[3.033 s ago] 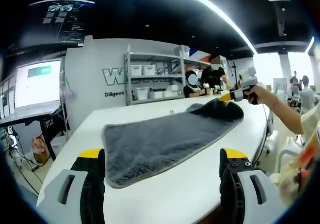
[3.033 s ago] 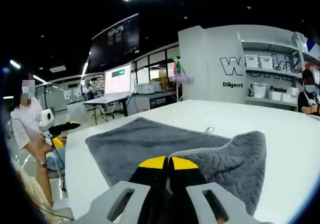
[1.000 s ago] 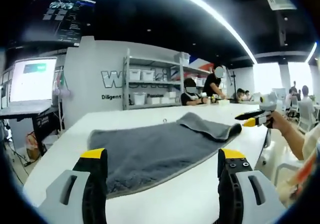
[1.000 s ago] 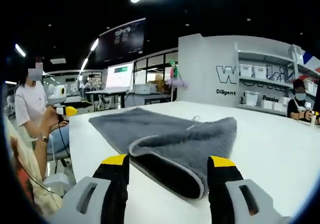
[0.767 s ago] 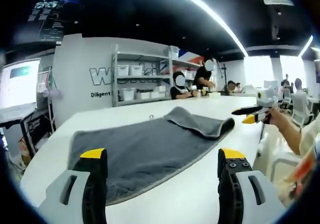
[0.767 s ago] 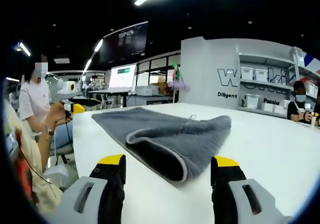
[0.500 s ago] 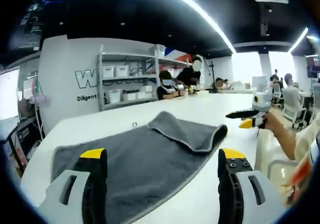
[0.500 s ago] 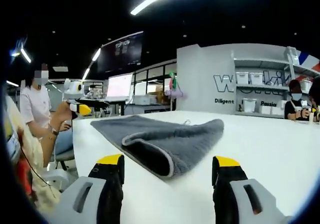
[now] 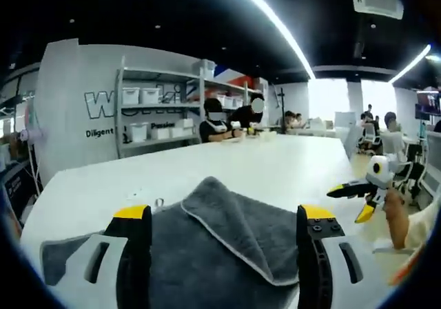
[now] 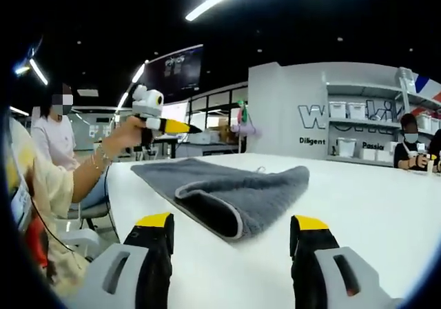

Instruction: Fold the towel on the table until its edges align and the towel forms a compact rectangular stack.

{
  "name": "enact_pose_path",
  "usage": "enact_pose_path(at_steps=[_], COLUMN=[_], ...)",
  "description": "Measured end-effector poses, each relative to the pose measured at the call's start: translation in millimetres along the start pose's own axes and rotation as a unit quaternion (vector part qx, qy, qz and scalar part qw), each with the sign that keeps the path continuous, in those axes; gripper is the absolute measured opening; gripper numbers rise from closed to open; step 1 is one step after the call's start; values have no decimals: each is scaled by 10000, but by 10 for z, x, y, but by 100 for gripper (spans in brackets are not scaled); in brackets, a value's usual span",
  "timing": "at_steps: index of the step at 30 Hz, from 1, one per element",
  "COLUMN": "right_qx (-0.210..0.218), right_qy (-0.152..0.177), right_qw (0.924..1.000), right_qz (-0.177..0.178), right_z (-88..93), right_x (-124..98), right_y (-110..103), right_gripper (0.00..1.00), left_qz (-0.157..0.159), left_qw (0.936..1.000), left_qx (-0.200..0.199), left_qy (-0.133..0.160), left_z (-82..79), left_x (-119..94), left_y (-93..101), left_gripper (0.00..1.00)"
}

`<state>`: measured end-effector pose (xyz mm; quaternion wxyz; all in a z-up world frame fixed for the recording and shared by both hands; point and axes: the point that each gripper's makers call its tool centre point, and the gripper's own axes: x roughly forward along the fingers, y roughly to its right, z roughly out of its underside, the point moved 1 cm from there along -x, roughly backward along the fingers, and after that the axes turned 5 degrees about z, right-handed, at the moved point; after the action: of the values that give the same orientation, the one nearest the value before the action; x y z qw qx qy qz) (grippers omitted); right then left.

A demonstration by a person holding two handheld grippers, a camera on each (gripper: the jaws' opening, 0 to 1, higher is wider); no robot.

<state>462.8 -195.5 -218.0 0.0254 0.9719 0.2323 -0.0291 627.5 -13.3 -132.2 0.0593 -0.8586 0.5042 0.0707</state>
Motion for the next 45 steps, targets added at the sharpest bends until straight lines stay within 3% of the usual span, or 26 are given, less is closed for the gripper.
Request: enact_pose_path(at_steps=[6, 8, 11, 15, 18, 21, 25, 27, 32, 37, 40, 45], right_qx=[6, 45, 68, 102, 64, 67, 173, 196, 230, 202, 228, 202], right_qy=[22, 0, -29, 96, 133, 139, 206, 234, 241, 201, 208, 180], right_qw=[10000, 10000, 10000, 9999, 9999, 9999, 9996, 9995, 9994, 9995, 9994, 9996], right_qz=[0, -8, -1, -1, 1, 24, 68, 77, 107, 132, 121, 68], right_z=[-11, 14, 14, -75, -105, -107, -105, -98, -85, -55, -51, -36], right_x=[-15, -12, -27, -69, -84, -88, -98, -104, -106, -101, -92, -74], right_y=[45, 57, 107, 148, 189, 241, 323, 359, 401, 412, 403, 342], right_gripper=[67, 67, 67, 67, 67, 67, 64, 62, 63, 62, 62, 62], left_qz=[115, 160, 234, 203, 201, 270, 333, 310, 536, 718, 782, 1032], left_qw=[9996, 9996, 9991, 9971, 9918, 9915, 9919, 9853, 9814, 9854, 9855, 9775], left_qx=[-3, -23, -114, 273, 679, 590, 522, 911, 777, 377, 376, 710], left_qy=[-256, -212, -328, -686, -1067, -1130, -1111, -1409, -1672, -1494, -1458, -1699], left_z=[-25, -6, 64, 160, 280, 329, 351, 444, 621, 698, 714, 841], left_x=[562, 724, 881, 1197, 1364, 1527, 1688, 1766, 1937, 2076, 2119, 2147], left_y=[-270, -337, -388, -618, -779, -881, -960, -1059, -1121, -1165, -1164, -1068], left_gripper=[84, 86, 86, 85, 78, 78, 74, 71, 65, 57, 54, 37])
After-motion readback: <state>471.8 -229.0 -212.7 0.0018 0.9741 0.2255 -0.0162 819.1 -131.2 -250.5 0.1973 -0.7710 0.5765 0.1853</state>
